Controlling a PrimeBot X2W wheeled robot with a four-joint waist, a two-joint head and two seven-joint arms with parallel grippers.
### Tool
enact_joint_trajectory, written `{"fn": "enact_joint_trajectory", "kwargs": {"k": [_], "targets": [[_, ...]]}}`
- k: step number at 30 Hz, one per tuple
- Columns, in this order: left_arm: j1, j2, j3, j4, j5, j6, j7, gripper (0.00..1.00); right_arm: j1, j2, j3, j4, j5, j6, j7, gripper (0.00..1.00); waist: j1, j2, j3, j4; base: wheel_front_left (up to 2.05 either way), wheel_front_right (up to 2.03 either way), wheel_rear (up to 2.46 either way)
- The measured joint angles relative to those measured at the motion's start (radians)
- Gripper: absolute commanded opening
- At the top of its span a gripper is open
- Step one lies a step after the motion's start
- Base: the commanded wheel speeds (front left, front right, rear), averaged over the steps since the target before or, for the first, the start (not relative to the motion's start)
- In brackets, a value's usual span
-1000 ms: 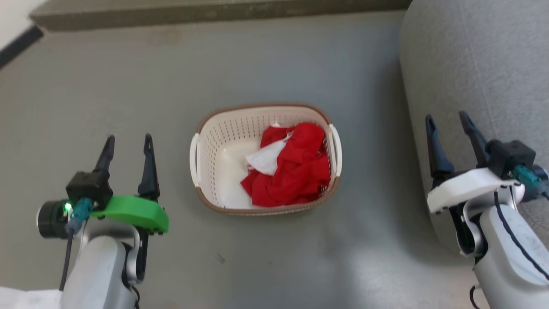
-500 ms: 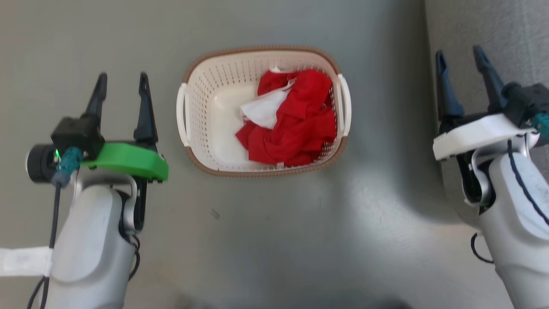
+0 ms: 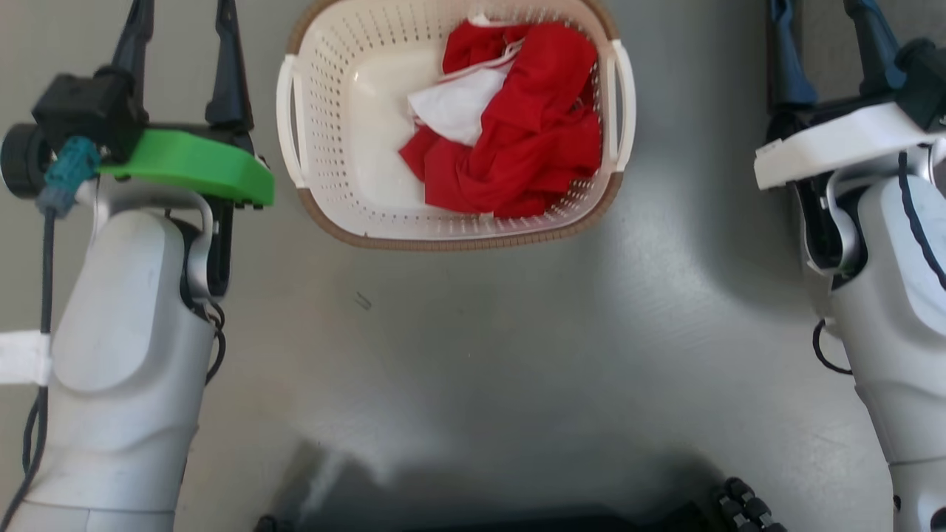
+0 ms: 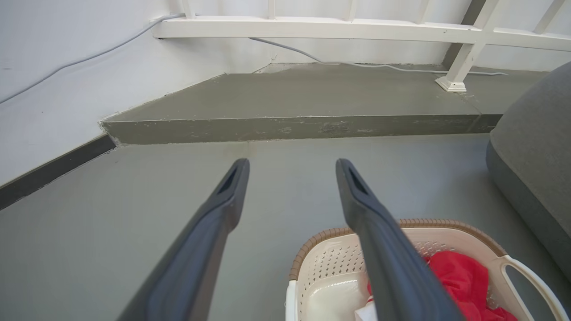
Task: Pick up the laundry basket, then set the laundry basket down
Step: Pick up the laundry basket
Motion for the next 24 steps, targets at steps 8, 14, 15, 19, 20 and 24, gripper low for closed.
{"fn": "enact_joint_trajectory", "kwargs": {"k": [8,14,15,19,20,24], "targets": [[-0.069,-0.003,-0.004,0.113,-0.007,-0.040,0.006,1.00,-0.064,0.032,0.029,0.081,-0.001,0.027,-0.002,1.00,-0.0001,0.0000,0.092,0.007,0.00,0.00,0.00],[-0.113,-0.006,-0.007,0.206,-0.019,-0.066,0.025,1.00,-0.094,0.061,0.056,0.167,-0.001,0.049,-0.002,1.00,-0.0001,0.0000,0.139,0.008,0.00,0.00,0.00],[-0.131,-0.007,-0.010,0.236,-0.027,-0.079,0.034,1.00,-0.108,0.075,0.064,0.193,0.001,0.053,-0.003,1.00,-0.0001,0.0000,0.152,0.007,0.00,0.00,0.00],[-0.156,-0.016,-0.012,0.294,-0.034,-0.103,0.047,1.00,-0.139,0.095,0.075,0.243,0.002,0.062,-0.003,1.00,-0.0001,0.0000,0.174,0.003,0.00,0.00,0.00],[-0.161,-0.021,-0.013,0.308,-0.040,-0.105,0.052,1.00,-0.146,0.097,0.076,0.253,0.002,0.064,-0.003,1.00,-0.0001,0.0000,0.179,0.002,0.00,0.00,0.00],[-0.186,-0.031,-0.020,0.360,-0.061,-0.121,0.068,1.00,-0.174,0.108,0.093,0.295,0.003,0.073,-0.002,1.00,-0.0001,0.0000,0.198,-0.002,0.00,0.00,0.00]]}}
